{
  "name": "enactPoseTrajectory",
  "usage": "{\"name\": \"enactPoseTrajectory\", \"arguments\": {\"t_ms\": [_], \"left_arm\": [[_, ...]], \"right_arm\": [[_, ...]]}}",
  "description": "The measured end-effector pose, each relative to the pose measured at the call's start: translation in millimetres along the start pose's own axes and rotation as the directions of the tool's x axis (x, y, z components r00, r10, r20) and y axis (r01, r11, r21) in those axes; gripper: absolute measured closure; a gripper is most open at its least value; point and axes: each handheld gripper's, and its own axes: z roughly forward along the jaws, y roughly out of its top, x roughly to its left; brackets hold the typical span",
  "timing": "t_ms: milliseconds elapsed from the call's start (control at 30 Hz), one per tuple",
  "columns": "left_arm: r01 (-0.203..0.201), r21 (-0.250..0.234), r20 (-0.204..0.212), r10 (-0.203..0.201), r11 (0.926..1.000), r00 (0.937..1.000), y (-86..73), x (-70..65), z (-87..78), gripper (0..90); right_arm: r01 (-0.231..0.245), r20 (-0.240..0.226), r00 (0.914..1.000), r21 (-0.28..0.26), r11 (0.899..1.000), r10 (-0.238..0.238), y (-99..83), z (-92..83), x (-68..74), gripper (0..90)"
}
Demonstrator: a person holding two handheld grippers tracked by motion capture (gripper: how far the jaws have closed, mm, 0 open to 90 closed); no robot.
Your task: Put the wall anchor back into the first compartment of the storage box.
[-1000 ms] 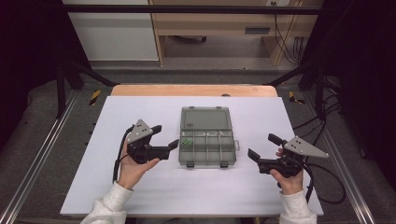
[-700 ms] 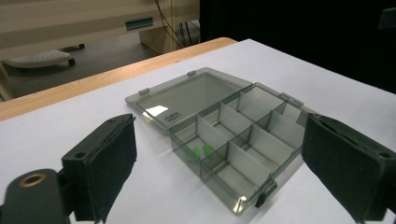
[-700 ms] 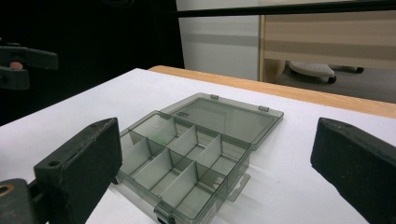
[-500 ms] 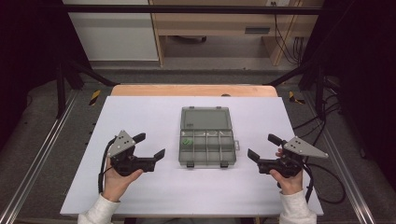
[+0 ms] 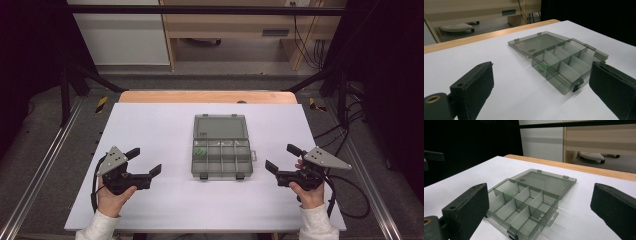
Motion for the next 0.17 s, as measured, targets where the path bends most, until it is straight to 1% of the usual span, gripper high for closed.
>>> {"name": "enactPoseTrajectory", "arguments": {"t_ms": [167], "left_arm": [[0.002,0.010,0.000,-0.002,1.0000,1.0000,-0.3,2.1,-0.2,5.6]], "right_arm": [[0.002,-0.003,1.0000,0.001,1.000,-0.002,0.1,-0.7,-0.3,2.3]]}}
